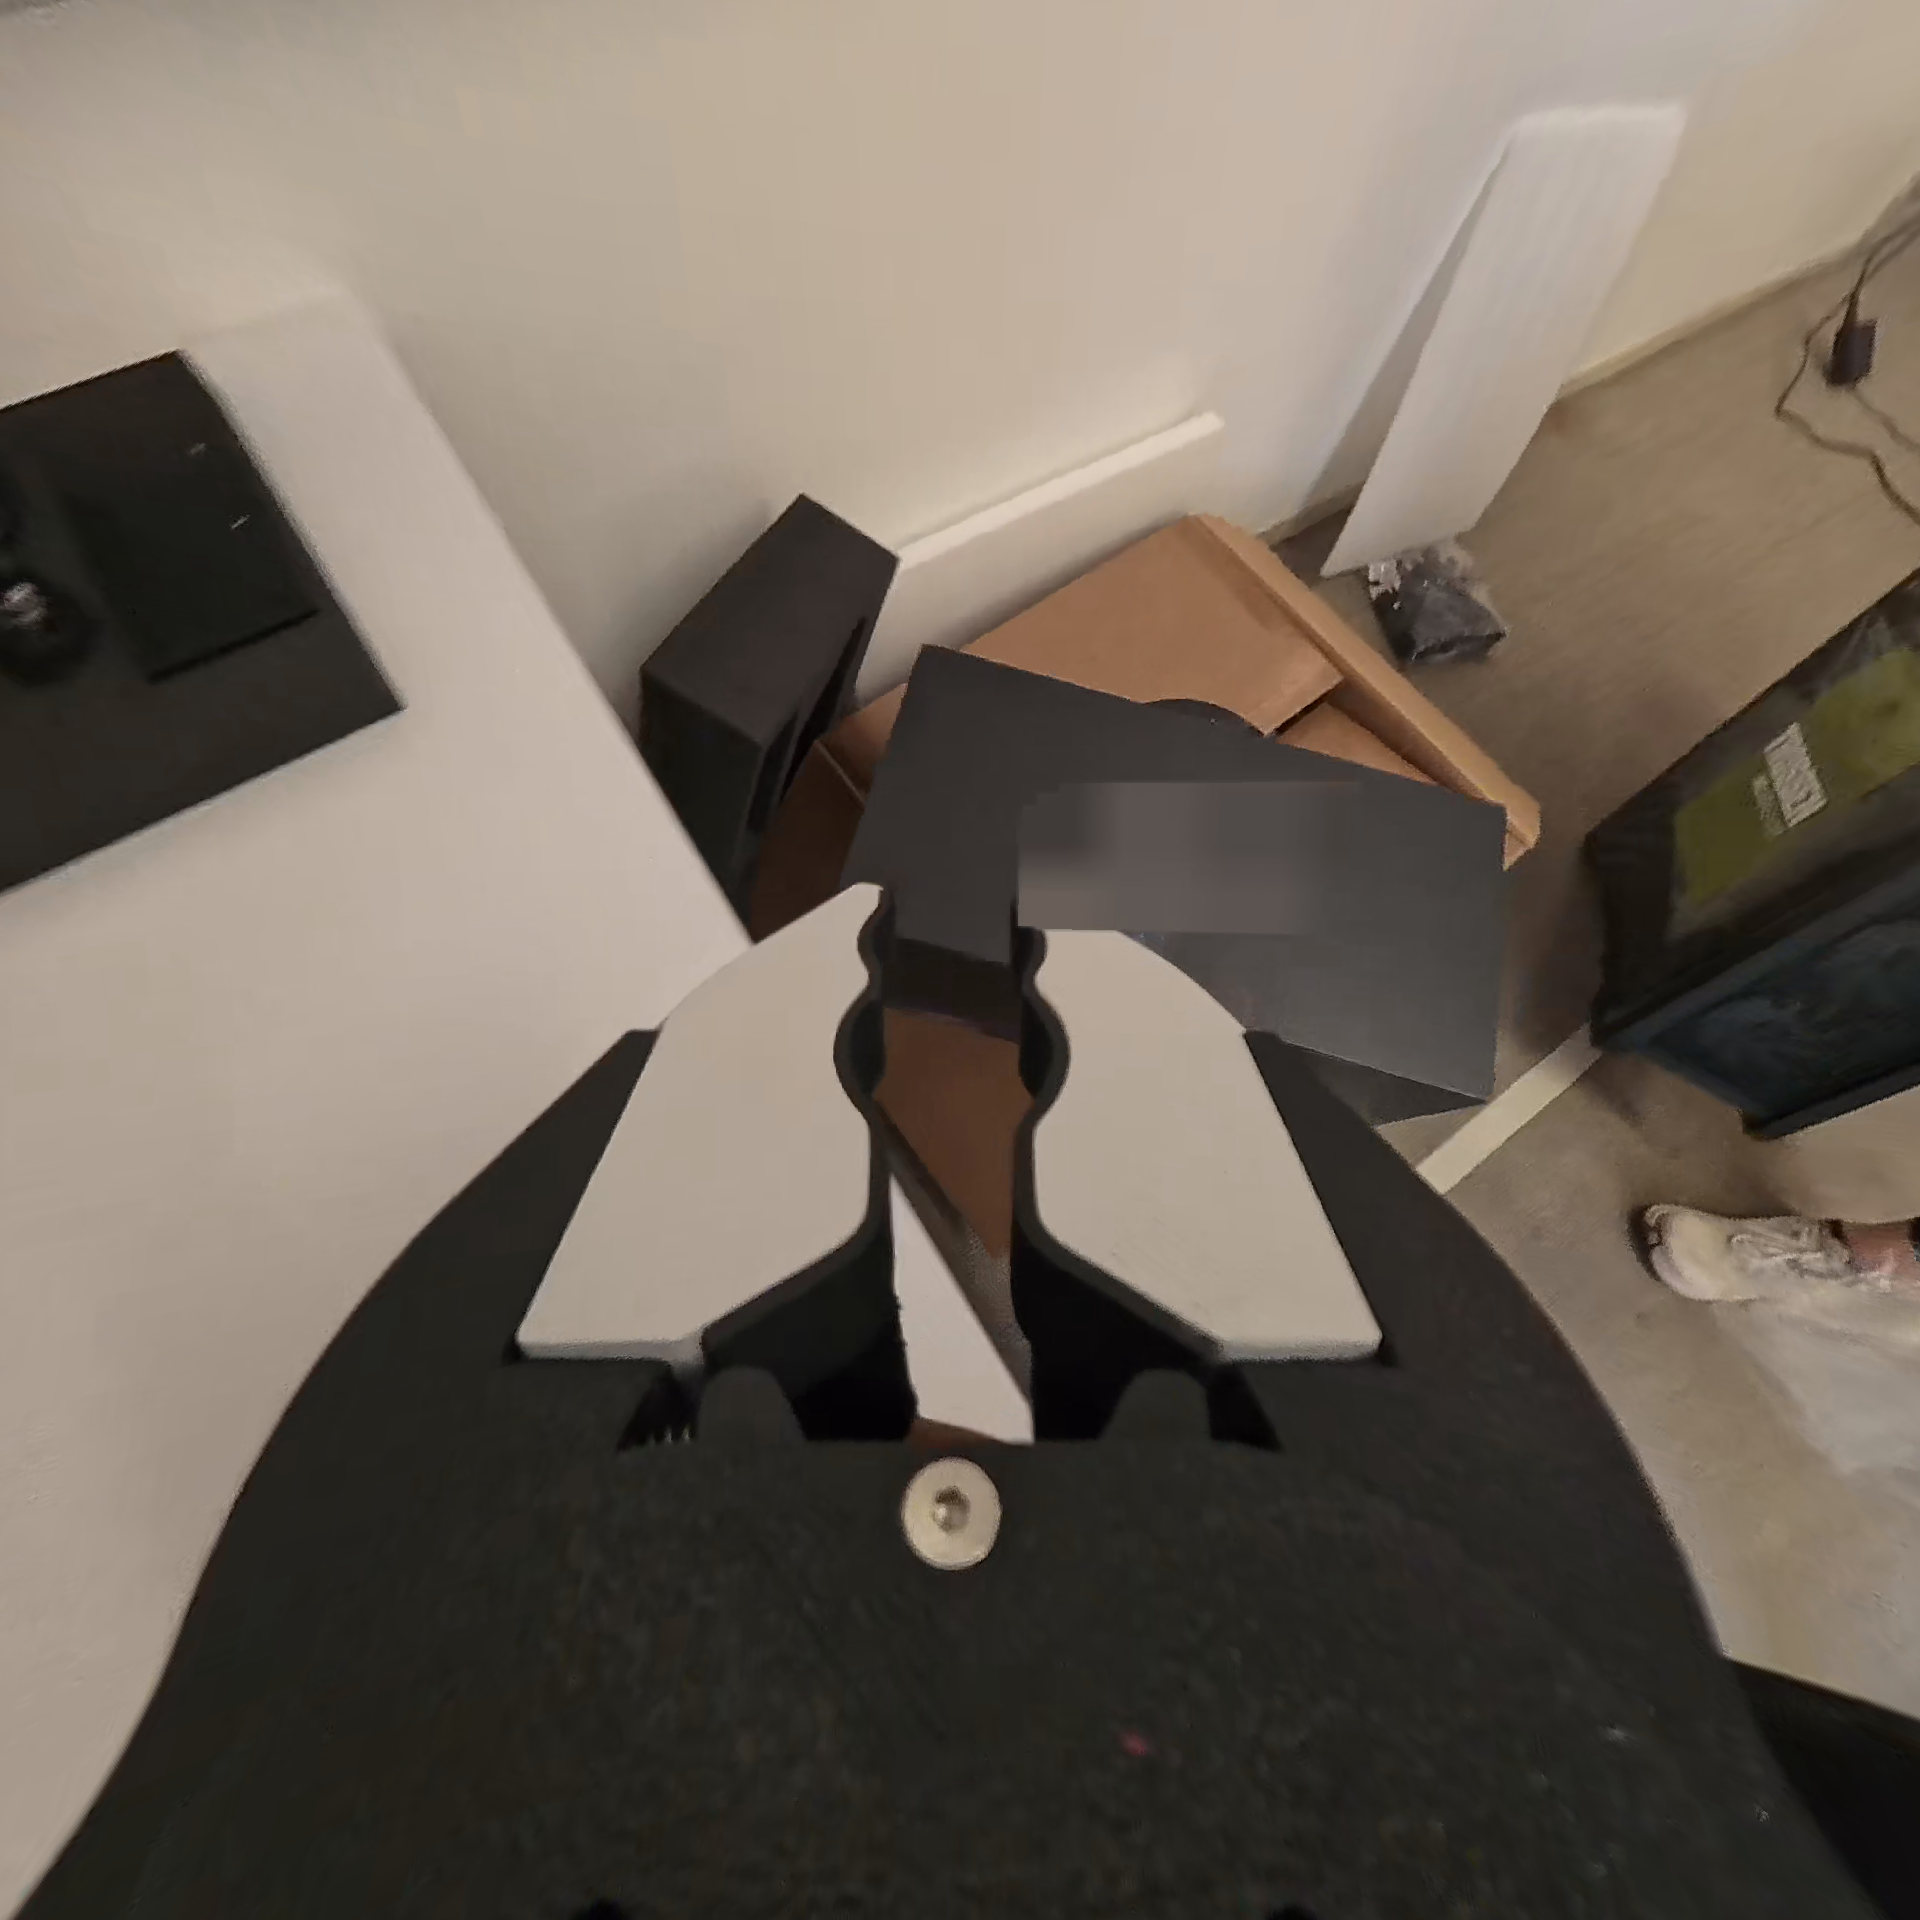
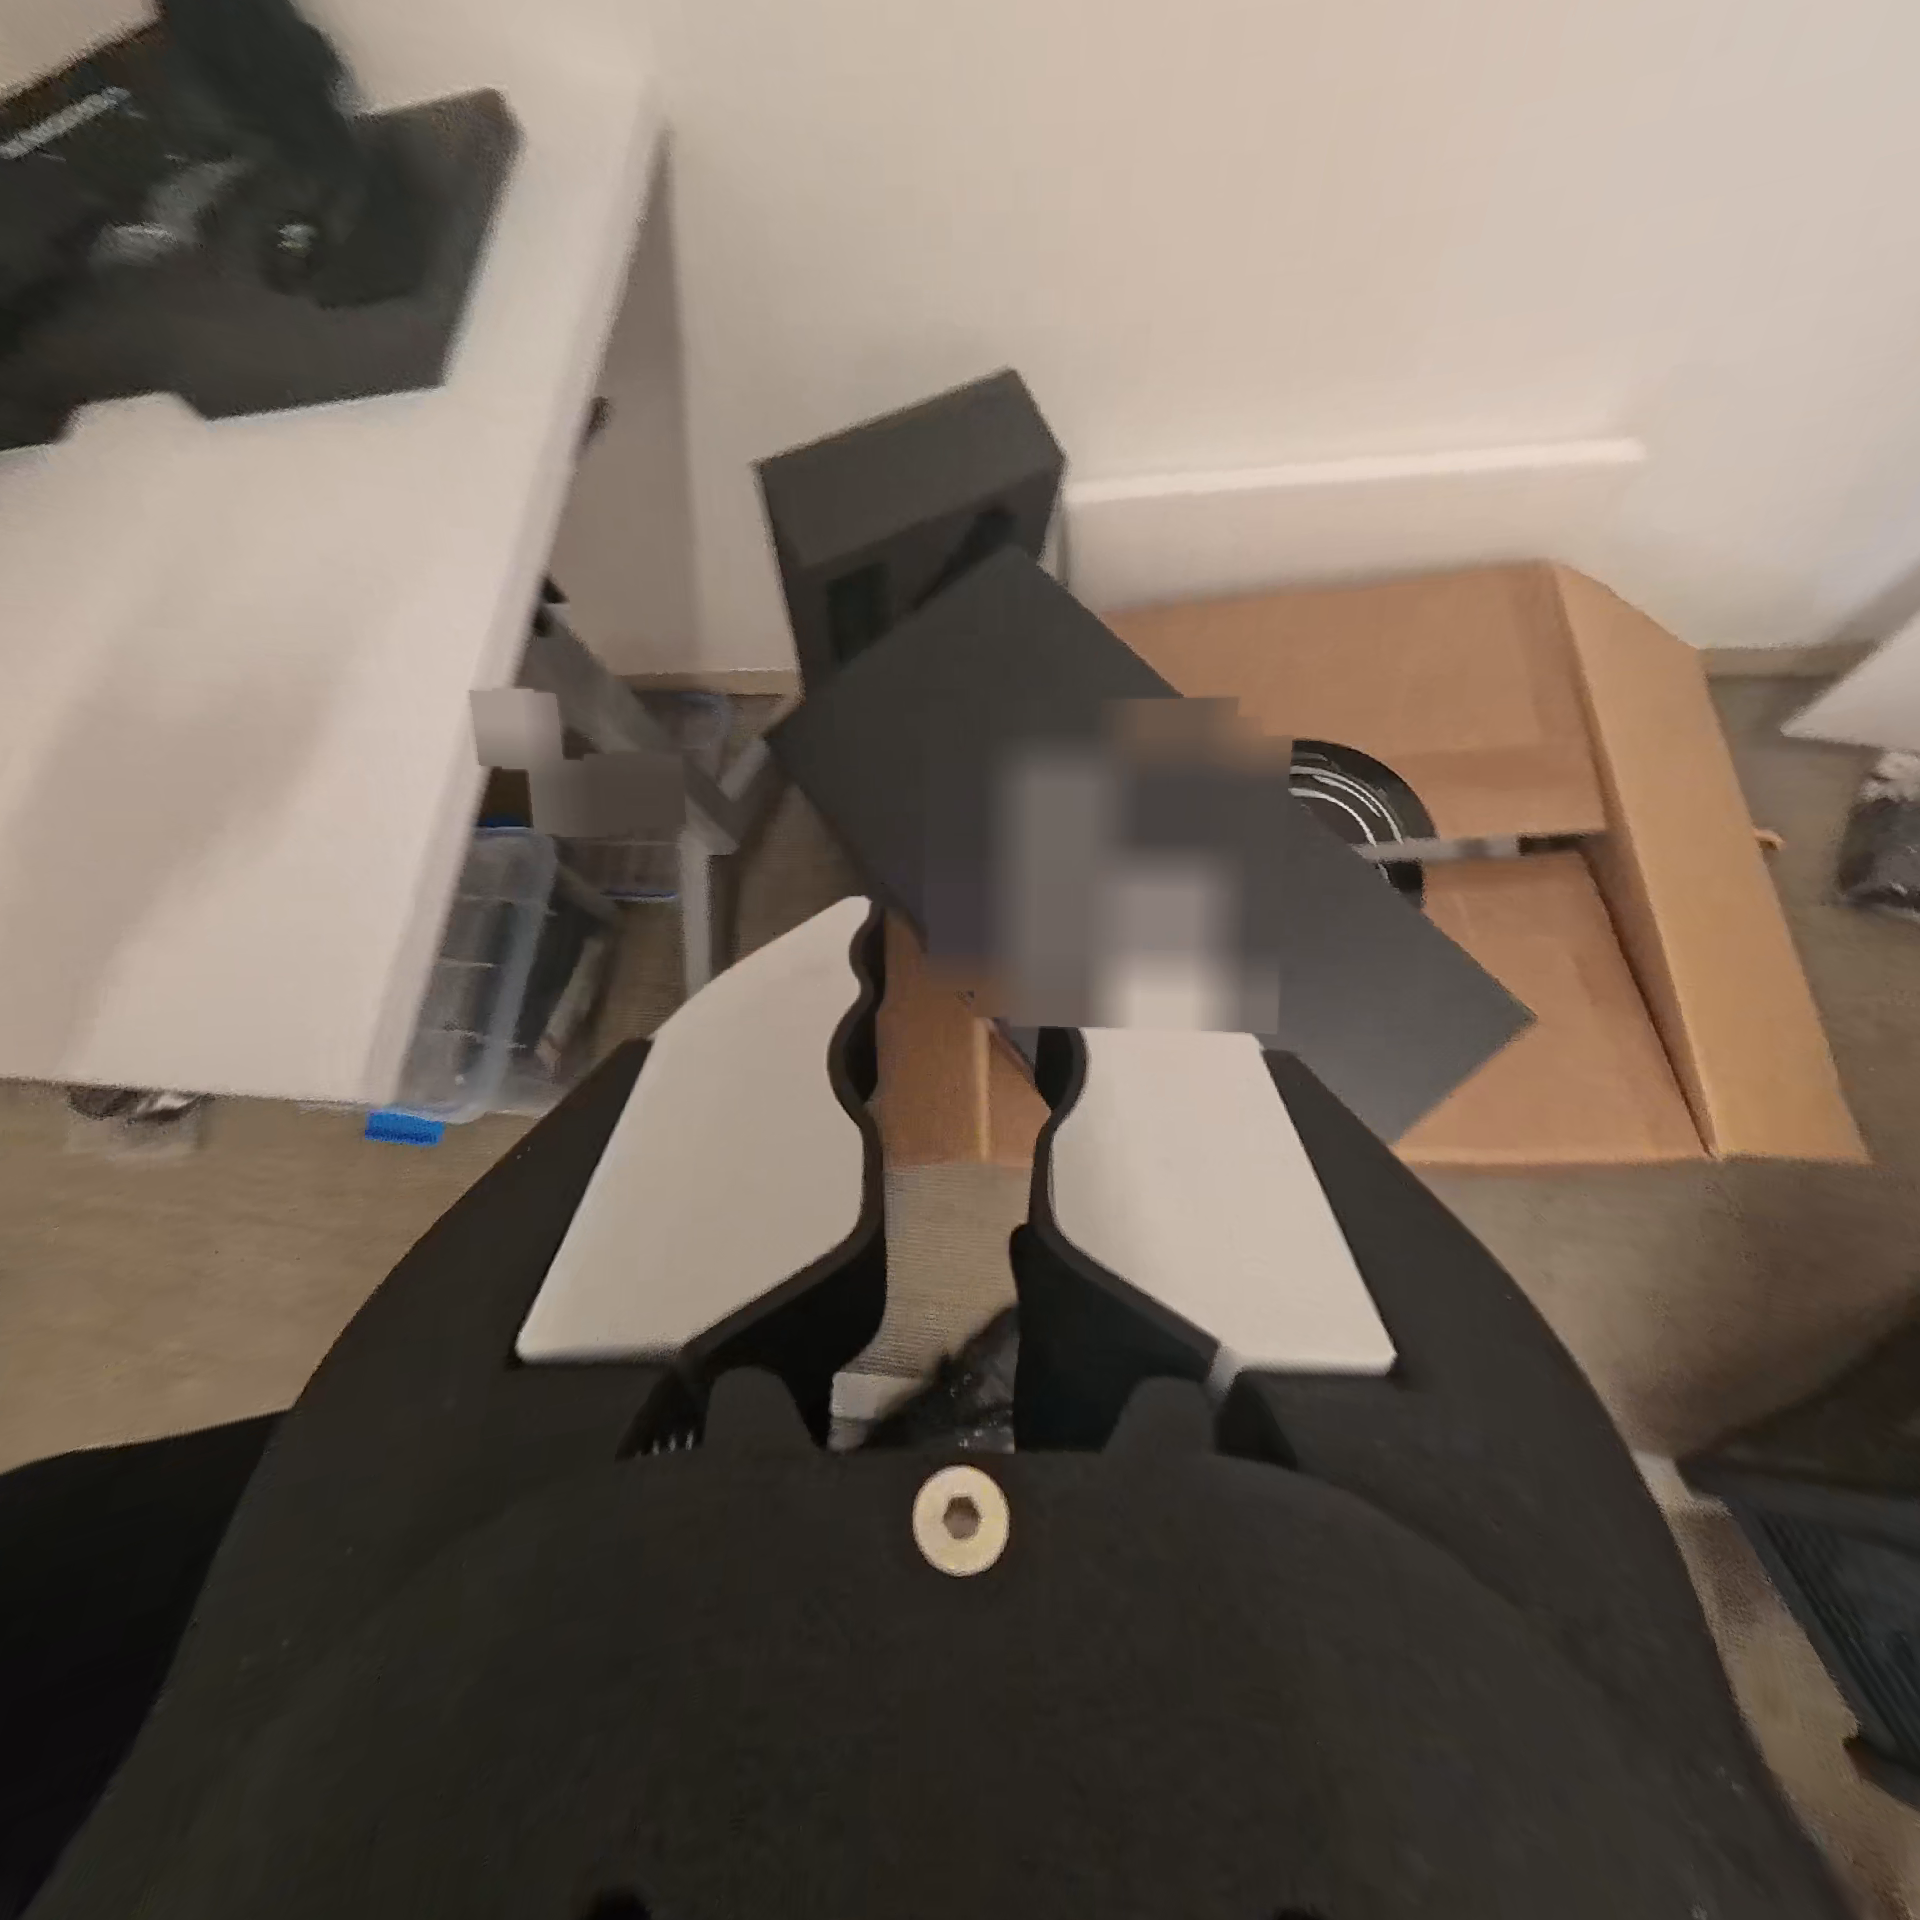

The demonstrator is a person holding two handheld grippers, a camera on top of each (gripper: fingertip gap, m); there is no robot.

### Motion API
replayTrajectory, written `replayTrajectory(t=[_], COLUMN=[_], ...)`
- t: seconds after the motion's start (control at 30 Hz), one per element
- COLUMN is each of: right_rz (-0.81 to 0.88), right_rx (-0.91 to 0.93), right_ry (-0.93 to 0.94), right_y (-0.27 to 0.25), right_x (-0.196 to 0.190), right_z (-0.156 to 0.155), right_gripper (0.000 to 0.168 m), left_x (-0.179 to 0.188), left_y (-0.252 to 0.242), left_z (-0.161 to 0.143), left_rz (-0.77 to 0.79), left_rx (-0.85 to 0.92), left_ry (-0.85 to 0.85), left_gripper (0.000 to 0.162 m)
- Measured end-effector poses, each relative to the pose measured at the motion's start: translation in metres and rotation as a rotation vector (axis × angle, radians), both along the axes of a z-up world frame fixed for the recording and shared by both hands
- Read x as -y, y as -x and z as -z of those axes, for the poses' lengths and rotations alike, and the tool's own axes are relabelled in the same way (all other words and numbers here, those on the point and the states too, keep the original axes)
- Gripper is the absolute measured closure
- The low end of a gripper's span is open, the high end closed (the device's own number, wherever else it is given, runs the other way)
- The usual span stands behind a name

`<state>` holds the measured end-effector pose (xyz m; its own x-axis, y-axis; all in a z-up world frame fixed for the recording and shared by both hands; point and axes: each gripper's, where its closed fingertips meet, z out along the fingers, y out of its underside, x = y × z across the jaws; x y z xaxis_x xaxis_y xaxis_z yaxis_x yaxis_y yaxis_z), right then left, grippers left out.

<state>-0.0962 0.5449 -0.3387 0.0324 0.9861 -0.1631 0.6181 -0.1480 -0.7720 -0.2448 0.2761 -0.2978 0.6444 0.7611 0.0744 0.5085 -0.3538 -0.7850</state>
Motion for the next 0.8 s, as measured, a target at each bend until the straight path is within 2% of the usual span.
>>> replayTrajectory(t=[0.07,0.27,0.47,0.63,0.8], right_rz=[-0.073,-0.258,-0.316,-0.356,-0.402], right_rx=[-0.015,-0.070,-0.066,-0.057,-0.060], right_ry=[-0.008,-0.090,-0.121,-0.131,-0.137], right_y=[0.011,0.042,0.064,0.081,0.100], right_x=[0.034,0.148,0.276,0.374,0.438], right_z=[-0.017,-0.061,-0.067,-0.065,-0.073], right_gripper=[0.134,0.112,0.087,0.074,0.078], left_x=[0.040,0.169,0.291,0.373,0.424], left_y=[-0.015,-0.047,-0.071,-0.075,-0.054], left_z=[-0.006,-0.006,-0.003,-0.005,-0.005], left_rz=[-0.072,-0.263,-0.356,-0.412,-0.430], left_rx=[0.023,0.057,0.105,0.137,0.141], left_ry=[-0.028,-0.003,0.000,-0.052,-0.087], left_gripper=[0.136,0.107,0.087,0.087,0.100])
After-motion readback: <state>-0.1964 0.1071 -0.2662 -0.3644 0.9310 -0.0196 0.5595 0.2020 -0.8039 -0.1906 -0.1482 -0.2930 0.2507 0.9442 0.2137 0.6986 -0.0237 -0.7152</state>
